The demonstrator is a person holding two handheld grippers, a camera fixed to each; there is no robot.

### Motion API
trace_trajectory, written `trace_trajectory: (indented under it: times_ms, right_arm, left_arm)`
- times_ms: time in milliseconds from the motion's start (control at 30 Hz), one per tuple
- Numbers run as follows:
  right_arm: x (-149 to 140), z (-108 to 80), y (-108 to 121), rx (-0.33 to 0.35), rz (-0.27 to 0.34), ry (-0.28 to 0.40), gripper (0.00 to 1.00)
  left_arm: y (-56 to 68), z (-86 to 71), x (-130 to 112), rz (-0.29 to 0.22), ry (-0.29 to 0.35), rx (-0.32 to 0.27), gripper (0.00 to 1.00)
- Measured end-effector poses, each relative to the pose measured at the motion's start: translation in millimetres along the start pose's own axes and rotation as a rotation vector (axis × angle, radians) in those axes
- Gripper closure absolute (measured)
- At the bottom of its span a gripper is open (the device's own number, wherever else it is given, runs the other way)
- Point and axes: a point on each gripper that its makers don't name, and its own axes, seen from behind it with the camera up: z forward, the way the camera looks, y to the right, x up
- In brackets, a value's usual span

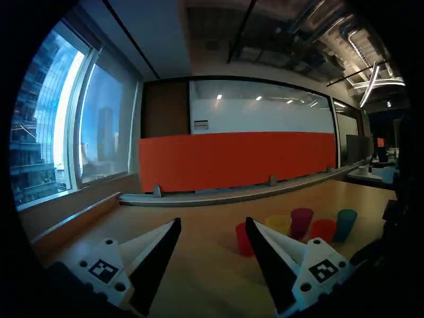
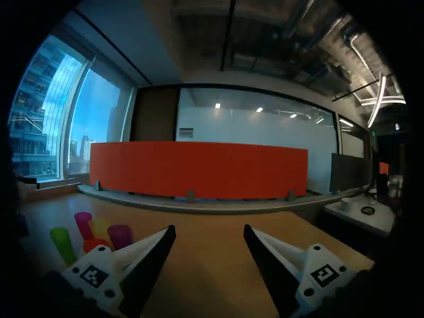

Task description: Pour water

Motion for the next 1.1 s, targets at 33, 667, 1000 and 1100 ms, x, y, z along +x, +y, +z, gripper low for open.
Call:
trace_trajectory:
  times_ms: [33, 667, 1000, 1100]
  right_arm:
    - [1.4, 0.0, -0.1, -0.006, -0.005, 0.006, 0.01]
    - [15.5, -7.8, 1.7, -0.069, -0.014, 0.029, 0.01]
    - [10.3, -14.5, 6.5, -0.100, -0.010, 0.003, 0.01]
    - [7.8, -15.7, 8.2, -0.107, -0.001, -0.008, 0.01]
  left_arm:
    - [-0.7, 0.1, 0.7, 0.003, 0.005, 0.005, 0.11]
    - [-3.2, 1.1, 8.9, 0.002, 0.071, 0.067, 0.11]
    - [-6.5, -0.7, 0.6, -0.002, 0.083, 0.100, 0.11]
    - [-7.6, -0.7, -4.9, -0.003, 0.083, 0.103, 0.11]
